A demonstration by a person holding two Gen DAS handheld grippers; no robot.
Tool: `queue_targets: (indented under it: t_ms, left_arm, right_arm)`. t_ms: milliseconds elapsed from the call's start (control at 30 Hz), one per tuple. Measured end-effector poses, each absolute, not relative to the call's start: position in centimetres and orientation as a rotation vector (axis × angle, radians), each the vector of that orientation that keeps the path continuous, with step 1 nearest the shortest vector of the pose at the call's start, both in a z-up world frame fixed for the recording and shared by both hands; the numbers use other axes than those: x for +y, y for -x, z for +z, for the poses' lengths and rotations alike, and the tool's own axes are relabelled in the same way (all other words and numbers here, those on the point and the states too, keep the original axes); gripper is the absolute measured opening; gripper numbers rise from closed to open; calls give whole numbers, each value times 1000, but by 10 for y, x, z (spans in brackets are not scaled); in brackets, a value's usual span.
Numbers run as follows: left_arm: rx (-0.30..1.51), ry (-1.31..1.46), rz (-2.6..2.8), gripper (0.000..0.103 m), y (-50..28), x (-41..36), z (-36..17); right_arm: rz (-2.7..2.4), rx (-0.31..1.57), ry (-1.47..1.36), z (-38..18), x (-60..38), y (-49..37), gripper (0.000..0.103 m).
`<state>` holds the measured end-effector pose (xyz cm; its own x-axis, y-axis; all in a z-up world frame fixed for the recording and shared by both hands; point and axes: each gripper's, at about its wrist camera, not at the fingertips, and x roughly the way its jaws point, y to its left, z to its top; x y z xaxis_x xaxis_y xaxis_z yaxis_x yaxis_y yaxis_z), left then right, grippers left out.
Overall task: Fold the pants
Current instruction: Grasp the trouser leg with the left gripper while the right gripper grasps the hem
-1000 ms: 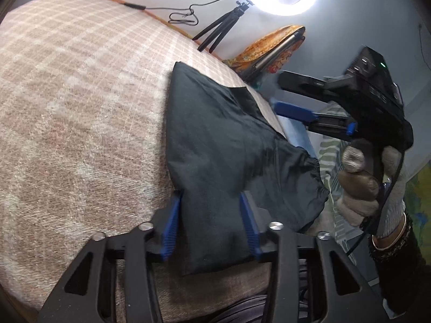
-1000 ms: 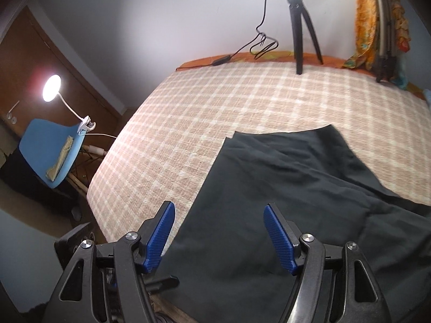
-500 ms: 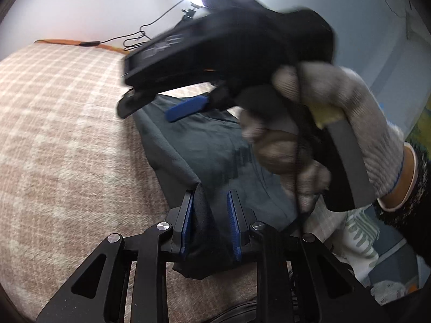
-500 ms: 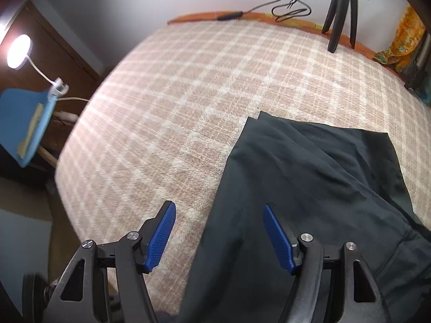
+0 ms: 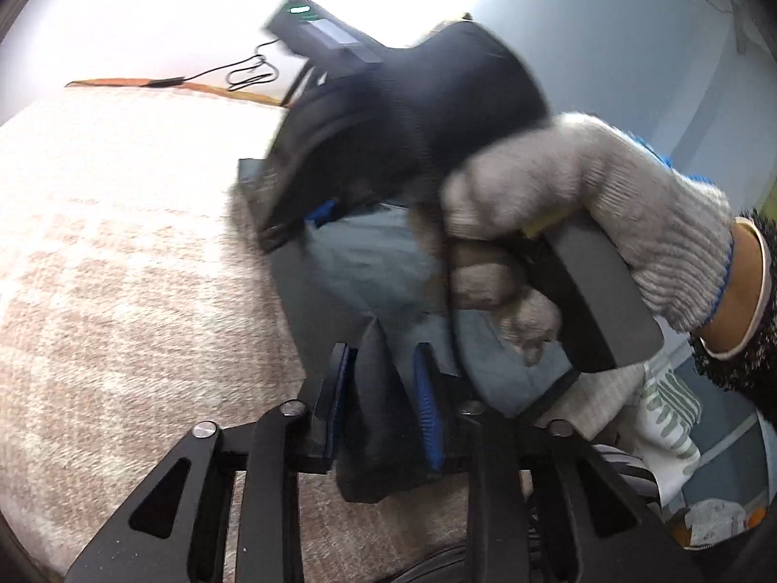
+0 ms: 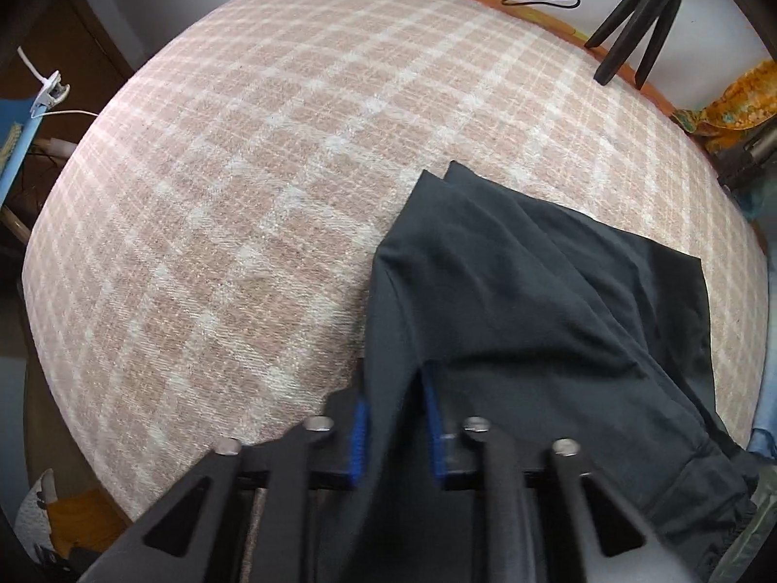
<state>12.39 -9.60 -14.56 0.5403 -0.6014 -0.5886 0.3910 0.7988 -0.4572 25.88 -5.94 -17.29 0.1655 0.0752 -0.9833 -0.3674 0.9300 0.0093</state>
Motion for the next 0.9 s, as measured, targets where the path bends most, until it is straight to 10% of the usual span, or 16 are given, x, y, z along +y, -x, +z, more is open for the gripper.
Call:
queue_targets:
  t_ms: [200, 300, 367, 900]
  left_arm:
    - [907, 338, -606, 36, -128, -89, -164]
    - [904, 336, -642, 32, -128, -89, -161]
    - [882, 330, -669, 11, -126, -92, -157]
    - [725, 265, -778, 6, -114, -113, -83]
  right_arm:
    - [357, 1329, 93, -164, -88, -255, 0]
    - [375, 1299, 23, -155, -103, -252, 0]
    - [393, 1279, -23, -147, -113, -251, 0]
    - [469, 1145, -177, -88, -130, -244, 0]
